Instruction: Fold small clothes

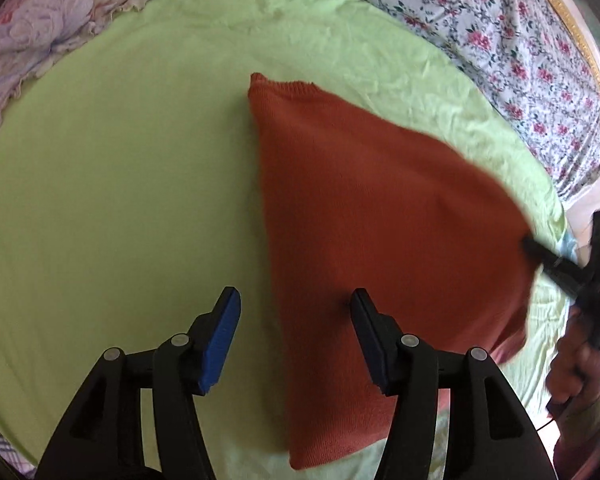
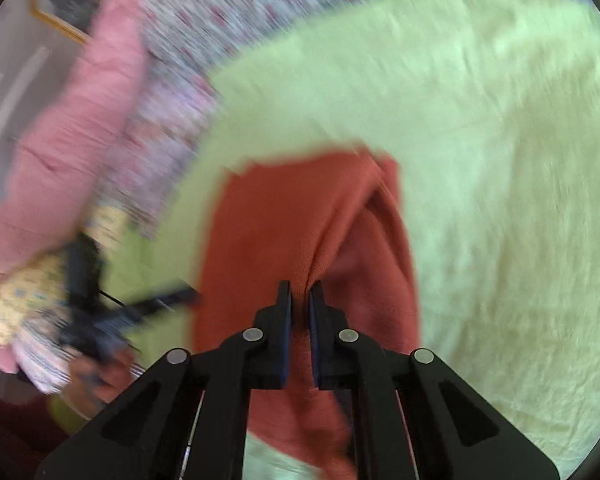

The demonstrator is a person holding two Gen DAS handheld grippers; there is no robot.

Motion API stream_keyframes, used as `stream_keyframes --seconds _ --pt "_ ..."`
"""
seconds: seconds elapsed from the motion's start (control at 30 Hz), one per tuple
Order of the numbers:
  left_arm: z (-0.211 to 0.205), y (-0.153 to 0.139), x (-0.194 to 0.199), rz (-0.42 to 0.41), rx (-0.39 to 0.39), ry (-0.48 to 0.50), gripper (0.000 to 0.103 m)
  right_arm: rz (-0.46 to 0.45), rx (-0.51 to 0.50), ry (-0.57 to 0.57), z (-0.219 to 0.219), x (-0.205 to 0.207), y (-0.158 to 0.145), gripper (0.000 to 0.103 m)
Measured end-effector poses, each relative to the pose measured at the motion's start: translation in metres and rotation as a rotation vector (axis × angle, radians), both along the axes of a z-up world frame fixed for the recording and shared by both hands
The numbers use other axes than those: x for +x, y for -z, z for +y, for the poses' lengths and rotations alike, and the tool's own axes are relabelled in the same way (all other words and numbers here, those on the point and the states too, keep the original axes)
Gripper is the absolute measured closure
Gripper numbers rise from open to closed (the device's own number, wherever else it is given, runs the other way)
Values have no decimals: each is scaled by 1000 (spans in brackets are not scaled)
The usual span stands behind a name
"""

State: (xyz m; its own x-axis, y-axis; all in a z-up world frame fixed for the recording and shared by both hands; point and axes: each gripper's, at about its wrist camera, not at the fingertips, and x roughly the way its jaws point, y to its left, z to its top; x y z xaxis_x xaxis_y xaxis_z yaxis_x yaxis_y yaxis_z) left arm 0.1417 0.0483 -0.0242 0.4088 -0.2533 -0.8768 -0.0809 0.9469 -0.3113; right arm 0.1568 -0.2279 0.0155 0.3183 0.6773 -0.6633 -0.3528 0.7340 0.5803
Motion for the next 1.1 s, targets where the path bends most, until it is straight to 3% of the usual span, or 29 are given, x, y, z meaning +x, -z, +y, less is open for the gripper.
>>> stream_keyframes --seconds 0.07,0.17,0.27,0.37,0.5,0.6,0.83,0.9,0.97,1.1 --pt "-6 3 -5 0 14 16 44 -39 4 3 -4 -3 -11 95" --pt "-16 12 -10 15 38 30 43 26 -120 19 -12 9 26 95" --pt "-20 22 -9 34 48 33 43 115 -149 39 -20 18 70 95" --pt "-27 30 -8 60 58 30 43 114 -179 45 -16 21 82 95" --pt "-39 33 -9 45 99 48 43 104 -194 70 -20 18 80 95" --pt "-34 36 -6 67 71 23 43 107 -202 88 -24 15 78 95" --pt "-12 -3 8 -29 97 -34 46 90 -233 153 -21 8 49 88" --pt "-4 -17 14 -75 60 -50 46 41 -232 187 -22 3 30 88" --pt "-3 -27 22 -112 -33 -30 48 -20 -173 170 -16 2 11 88" --pt "-19 -33 42 -157 -124 62 52 4 -129 56 15 21 13 87"
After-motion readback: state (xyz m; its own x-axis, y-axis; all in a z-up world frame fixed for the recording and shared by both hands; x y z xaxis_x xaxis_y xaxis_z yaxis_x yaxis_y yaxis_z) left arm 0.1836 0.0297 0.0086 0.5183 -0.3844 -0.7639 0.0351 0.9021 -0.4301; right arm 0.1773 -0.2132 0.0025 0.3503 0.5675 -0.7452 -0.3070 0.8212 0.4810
